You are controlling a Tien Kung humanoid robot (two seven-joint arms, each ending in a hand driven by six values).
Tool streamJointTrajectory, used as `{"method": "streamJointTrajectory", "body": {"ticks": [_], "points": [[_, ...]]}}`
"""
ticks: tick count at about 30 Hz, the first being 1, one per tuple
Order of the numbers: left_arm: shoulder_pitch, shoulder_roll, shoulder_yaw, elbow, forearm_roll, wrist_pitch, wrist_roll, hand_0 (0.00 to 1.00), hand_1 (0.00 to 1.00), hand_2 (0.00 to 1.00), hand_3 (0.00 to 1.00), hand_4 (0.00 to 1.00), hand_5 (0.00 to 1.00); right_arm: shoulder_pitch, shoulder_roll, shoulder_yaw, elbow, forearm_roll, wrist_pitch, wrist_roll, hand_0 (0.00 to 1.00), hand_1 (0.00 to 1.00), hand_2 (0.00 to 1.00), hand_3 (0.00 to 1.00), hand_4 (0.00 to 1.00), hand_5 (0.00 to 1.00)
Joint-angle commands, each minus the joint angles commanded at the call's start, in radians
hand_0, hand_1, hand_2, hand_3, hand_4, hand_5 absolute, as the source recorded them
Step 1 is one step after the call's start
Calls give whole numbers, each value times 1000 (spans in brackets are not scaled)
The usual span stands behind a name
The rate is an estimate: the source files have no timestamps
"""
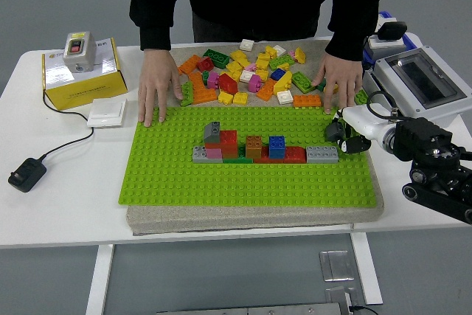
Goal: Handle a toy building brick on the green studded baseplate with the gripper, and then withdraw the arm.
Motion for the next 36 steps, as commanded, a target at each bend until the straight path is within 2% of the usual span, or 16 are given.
{"method": "streamJointTrajectory", "body": {"ticks": [11, 16, 22, 26, 29, 36], "points": [[2, -1, 2, 0, -3, 2, -3, 714, 677, 631, 658, 288, 609, -1, -9, 13, 11, -10, 1, -7, 99, 182, 453, 633, 449, 324], [2, 0, 1, 0, -1, 3, -3, 714, 677, 631, 657, 286, 611, -12, -31, 57, 42, -39, 4, -18, 99, 182, 455, 633, 446, 324], [6, 1, -1, 0, 0, 3, -1, 714, 677, 632, 657, 285, 612, -74, -87, 164, 147, -104, 12, -47, 99, 180, 454, 633, 444, 322], [8, 0, 1, 0, -5, 3, 0, 714, 677, 632, 657, 285, 612, -131, -108, 230, 218, -143, 13, -63, 99, 180, 454, 633, 444, 322], [11, 0, 1, 0, -6, 4, 0, 715, 678, 631, 657, 285, 611, -185, -110, 279, 272, -181, 10, -76, 99, 176, 447, 632, 443, 321], [12, -2, -2, 0, -8, 6, 1, 715, 678, 631, 657, 283, 613, -251, -91, 325, 334, -235, 0, -89, 99, 173, 437, 608, 441, 321]]}}
